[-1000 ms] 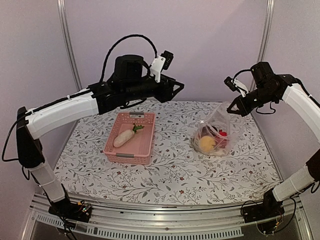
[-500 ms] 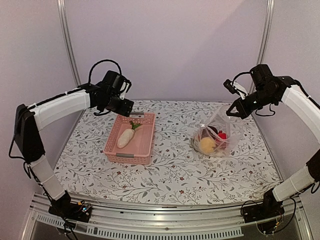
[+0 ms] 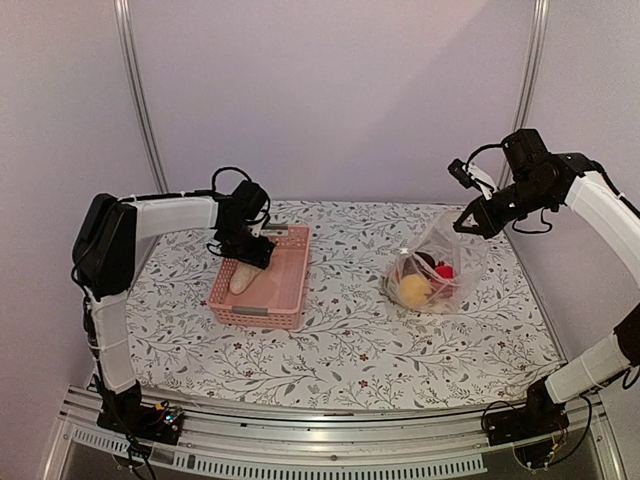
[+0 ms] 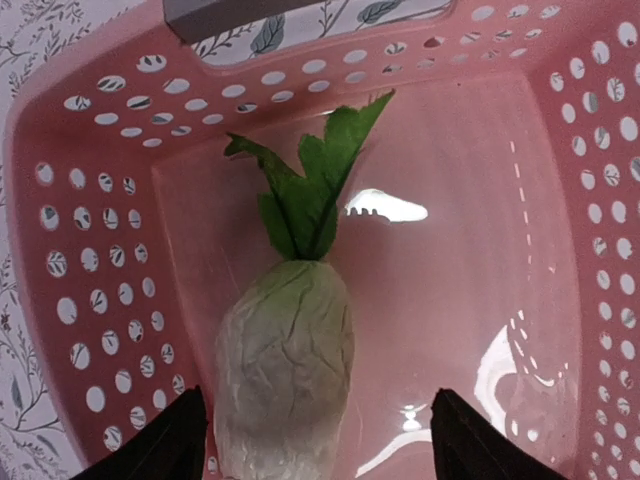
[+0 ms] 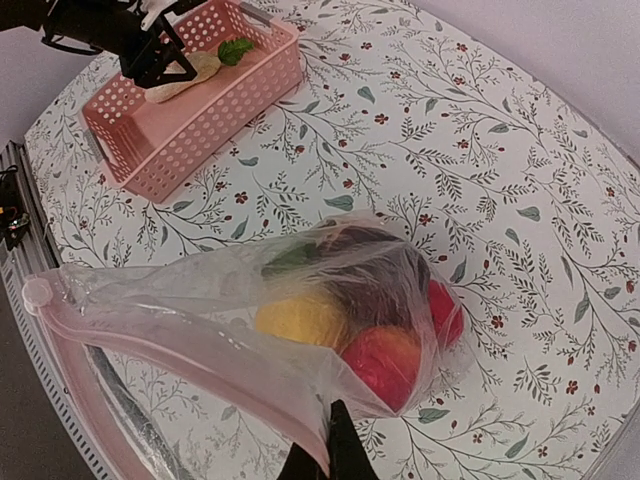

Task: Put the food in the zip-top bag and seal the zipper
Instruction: Pick up the fake vegetable from the bin.

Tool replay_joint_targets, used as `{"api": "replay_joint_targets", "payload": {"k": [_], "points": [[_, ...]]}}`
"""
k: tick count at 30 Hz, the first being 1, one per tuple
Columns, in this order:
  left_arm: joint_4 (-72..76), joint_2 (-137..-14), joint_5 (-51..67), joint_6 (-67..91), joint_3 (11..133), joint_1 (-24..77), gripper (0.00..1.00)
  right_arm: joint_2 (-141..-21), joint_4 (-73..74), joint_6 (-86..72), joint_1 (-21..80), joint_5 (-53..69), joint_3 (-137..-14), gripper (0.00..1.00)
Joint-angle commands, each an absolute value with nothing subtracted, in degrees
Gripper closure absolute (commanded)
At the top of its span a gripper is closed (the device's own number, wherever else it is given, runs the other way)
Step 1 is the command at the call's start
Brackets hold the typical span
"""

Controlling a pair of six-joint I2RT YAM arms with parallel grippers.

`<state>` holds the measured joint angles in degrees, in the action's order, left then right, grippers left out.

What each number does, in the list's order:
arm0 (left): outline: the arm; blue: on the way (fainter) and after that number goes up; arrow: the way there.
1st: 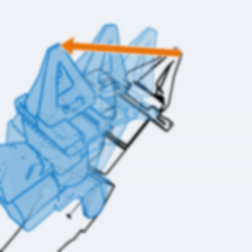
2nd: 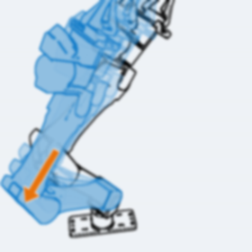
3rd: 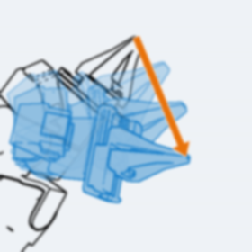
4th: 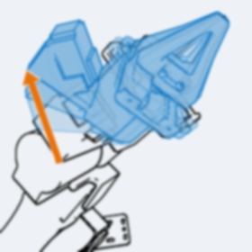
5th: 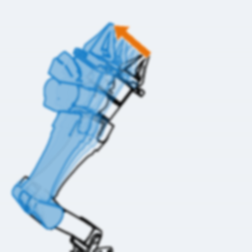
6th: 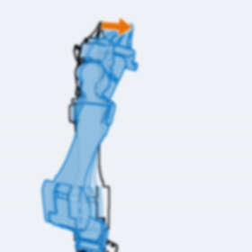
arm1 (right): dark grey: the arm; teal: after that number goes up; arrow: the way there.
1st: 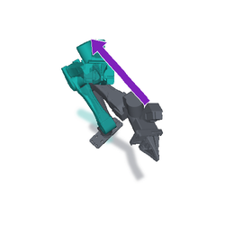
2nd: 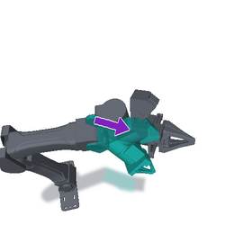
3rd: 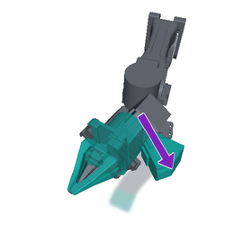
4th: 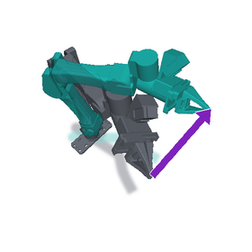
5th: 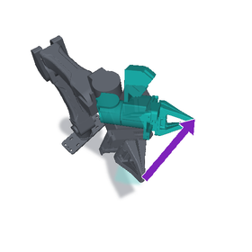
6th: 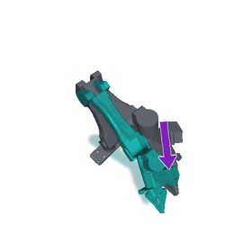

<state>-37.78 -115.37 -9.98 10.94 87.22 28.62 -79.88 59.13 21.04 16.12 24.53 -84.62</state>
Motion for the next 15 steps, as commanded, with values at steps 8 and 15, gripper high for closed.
{"api": "replay_joint_targets", "payload": {"k": [8, 15], "points": [[-40.9, -121.6, -10.1, 13.8, 90.2, 27.8, 0.29, -79.2, 59.7, 21.4, 16.6, 24.6, -83.2, 1.0], [-43.2, -117.6, -8.6, 14.1, 92.7, 29.2, 0.58, -78.8, 60.2, 21.6, 16.6, 23.5, -83.1, 1.0]]}}
